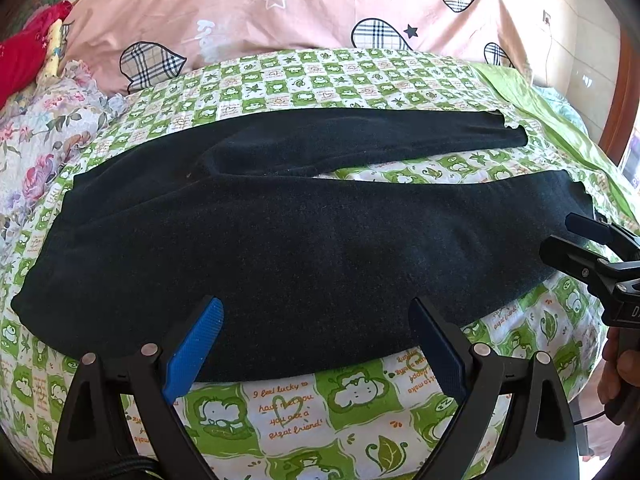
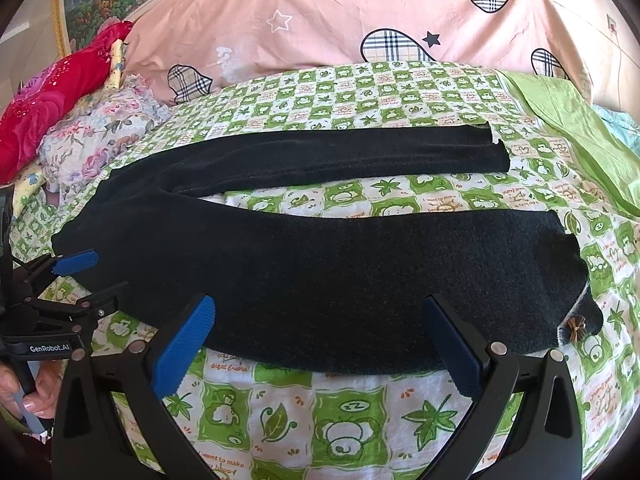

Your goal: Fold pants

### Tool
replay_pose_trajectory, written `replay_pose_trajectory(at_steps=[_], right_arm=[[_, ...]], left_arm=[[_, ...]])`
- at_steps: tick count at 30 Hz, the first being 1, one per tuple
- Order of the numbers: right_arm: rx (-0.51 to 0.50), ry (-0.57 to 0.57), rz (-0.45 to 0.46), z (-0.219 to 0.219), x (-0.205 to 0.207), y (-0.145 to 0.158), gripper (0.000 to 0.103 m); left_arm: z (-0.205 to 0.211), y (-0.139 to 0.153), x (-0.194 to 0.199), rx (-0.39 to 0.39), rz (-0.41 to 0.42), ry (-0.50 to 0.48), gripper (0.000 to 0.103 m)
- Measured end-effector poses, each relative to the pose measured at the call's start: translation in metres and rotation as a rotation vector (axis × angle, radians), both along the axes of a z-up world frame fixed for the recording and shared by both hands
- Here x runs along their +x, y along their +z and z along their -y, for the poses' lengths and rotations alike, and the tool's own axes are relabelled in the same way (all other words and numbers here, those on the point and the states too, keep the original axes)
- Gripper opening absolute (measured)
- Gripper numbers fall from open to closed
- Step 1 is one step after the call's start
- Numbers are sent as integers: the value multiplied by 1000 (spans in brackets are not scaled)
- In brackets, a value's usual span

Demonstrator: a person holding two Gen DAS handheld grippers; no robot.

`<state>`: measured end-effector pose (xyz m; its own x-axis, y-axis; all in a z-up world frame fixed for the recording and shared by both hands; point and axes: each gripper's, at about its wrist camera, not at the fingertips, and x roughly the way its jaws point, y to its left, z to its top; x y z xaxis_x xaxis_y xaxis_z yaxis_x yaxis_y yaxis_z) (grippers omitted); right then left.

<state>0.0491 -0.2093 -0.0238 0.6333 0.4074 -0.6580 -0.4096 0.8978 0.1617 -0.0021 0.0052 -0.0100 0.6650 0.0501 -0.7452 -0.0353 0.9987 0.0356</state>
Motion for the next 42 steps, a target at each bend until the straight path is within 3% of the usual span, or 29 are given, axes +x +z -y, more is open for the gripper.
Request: replay_pose_trajectory(at_steps=[42], right_arm=[[7, 15, 3, -7, 0, 3, 103]], left_arm=[[-5, -2, 0, -21, 1, 1, 95]])
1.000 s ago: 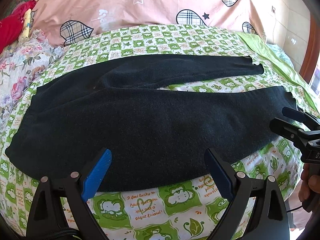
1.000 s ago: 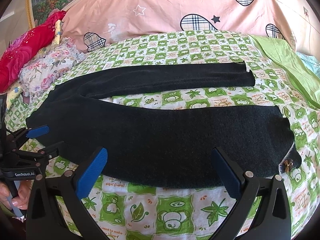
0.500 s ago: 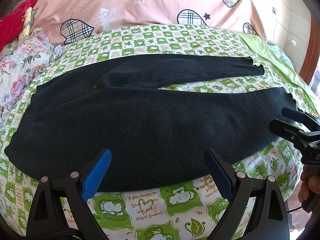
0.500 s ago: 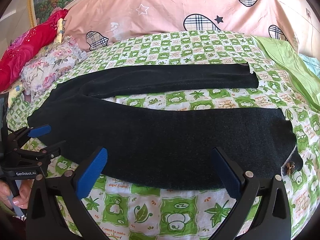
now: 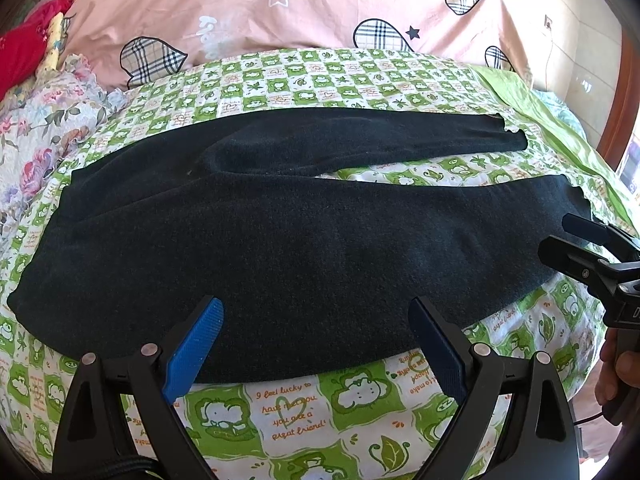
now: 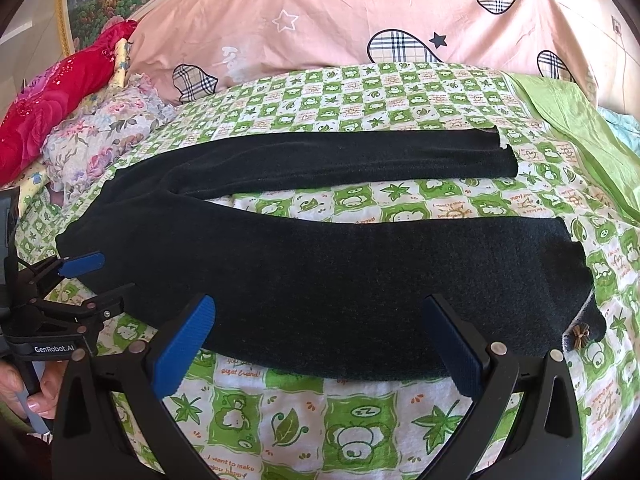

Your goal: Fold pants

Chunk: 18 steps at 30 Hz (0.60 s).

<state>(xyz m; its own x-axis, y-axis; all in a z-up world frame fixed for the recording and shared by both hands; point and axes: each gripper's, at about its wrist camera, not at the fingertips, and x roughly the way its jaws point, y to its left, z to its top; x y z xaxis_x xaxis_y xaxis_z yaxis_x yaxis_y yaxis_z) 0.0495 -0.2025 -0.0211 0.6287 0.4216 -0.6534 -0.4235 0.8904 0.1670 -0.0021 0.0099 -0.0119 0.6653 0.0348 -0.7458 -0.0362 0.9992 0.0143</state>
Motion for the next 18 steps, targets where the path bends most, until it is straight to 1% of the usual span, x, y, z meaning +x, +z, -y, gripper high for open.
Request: replay_pose_trajectory(at_steps=[12, 18], right_arm=[[5, 1, -3, 0, 0, 0, 103], [19, 0, -7, 2, 2, 0, 103]], left_arm=[[1, 1, -1, -5, -4, -4, 95], [3, 3, 2, -5, -9, -22, 95]])
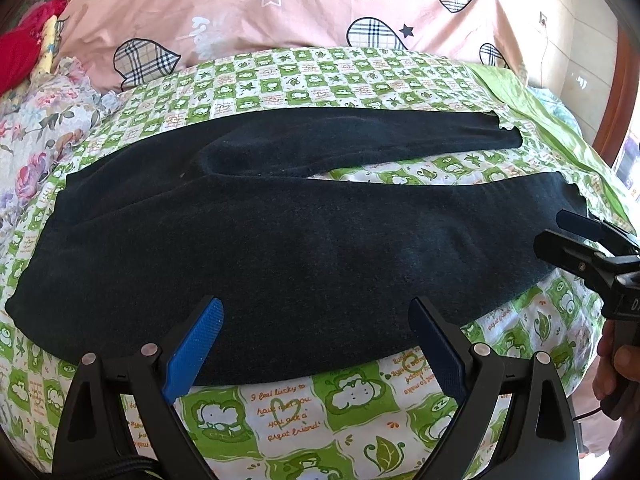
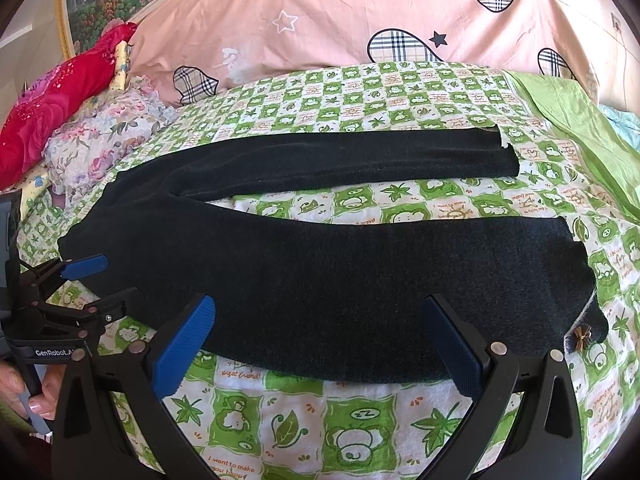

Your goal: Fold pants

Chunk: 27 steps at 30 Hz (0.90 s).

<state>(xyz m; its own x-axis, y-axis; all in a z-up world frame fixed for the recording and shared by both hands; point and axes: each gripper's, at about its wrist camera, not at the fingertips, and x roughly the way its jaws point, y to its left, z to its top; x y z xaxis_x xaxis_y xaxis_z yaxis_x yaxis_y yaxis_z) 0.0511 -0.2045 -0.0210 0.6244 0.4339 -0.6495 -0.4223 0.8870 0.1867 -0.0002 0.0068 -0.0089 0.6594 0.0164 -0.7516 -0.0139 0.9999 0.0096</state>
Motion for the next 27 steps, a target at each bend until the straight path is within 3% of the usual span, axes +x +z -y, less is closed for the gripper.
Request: replay_pose_trajectory(at_steps=[15, 27], right_arm=[[44, -22, -31, 16, 23, 1, 103], [86, -36, -21, 40, 81, 32, 103]], left_arm=[[2, 1, 24, -11, -30, -58, 95], [-10, 29, 100, -33, -52, -171, 95]])
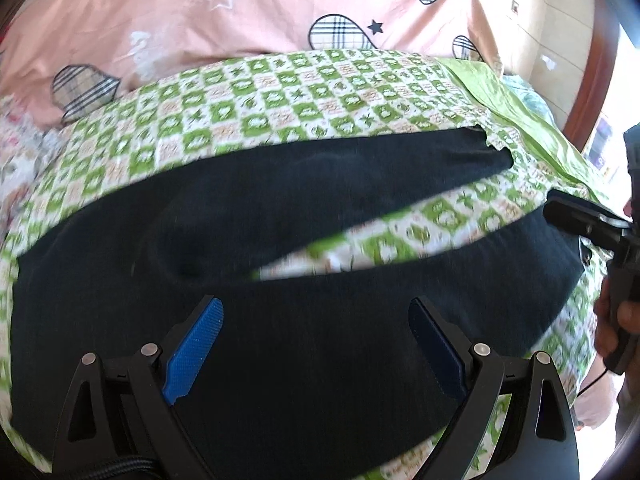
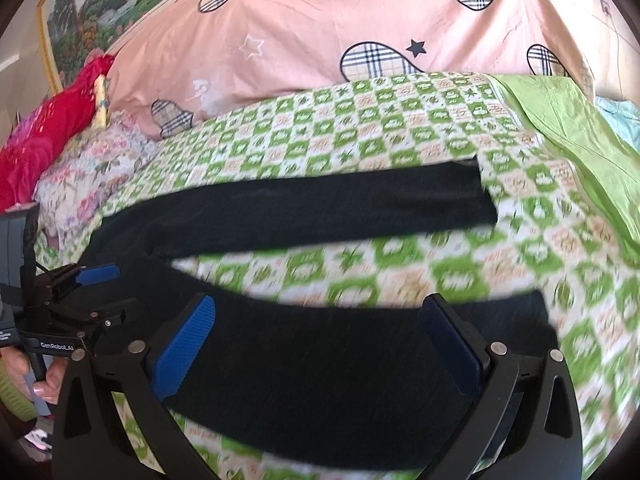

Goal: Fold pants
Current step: 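Grasp the pant leg cuffs with the right gripper and lift them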

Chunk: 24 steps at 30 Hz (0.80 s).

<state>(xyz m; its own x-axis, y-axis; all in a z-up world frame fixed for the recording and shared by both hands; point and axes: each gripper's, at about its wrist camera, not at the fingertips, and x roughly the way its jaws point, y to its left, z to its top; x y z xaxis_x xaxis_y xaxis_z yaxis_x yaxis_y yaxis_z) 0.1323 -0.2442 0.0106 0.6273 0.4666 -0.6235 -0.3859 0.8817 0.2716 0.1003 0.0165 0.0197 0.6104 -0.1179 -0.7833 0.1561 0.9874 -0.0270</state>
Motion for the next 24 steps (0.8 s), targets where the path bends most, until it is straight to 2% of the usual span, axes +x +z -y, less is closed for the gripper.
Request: replay_pose_trajectory(at_steps=[3, 9, 10, 15, 21, 24], right_arm=[[24, -24, -12, 12, 22, 9, 103], [8, -41, -21, 30, 73, 25, 103], [4, -43, -33, 33, 84, 25, 103], [-9, -82, -94, 47, 124, 15, 101], [-8, -90, -145, 55, 160, 5, 96], [-39, -84, -150, 54, 172, 1, 94]], left_arm=[[-4, 7, 25, 4, -12, -32, 95], [-12, 19, 77, 7, -29, -77, 95], [-11, 19, 87, 3, -36, -107, 95], [0, 11, 135, 76, -59, -214, 95], [9, -2, 187, 91, -96, -265, 95], [9, -10, 207, 90, -120, -268, 95]])
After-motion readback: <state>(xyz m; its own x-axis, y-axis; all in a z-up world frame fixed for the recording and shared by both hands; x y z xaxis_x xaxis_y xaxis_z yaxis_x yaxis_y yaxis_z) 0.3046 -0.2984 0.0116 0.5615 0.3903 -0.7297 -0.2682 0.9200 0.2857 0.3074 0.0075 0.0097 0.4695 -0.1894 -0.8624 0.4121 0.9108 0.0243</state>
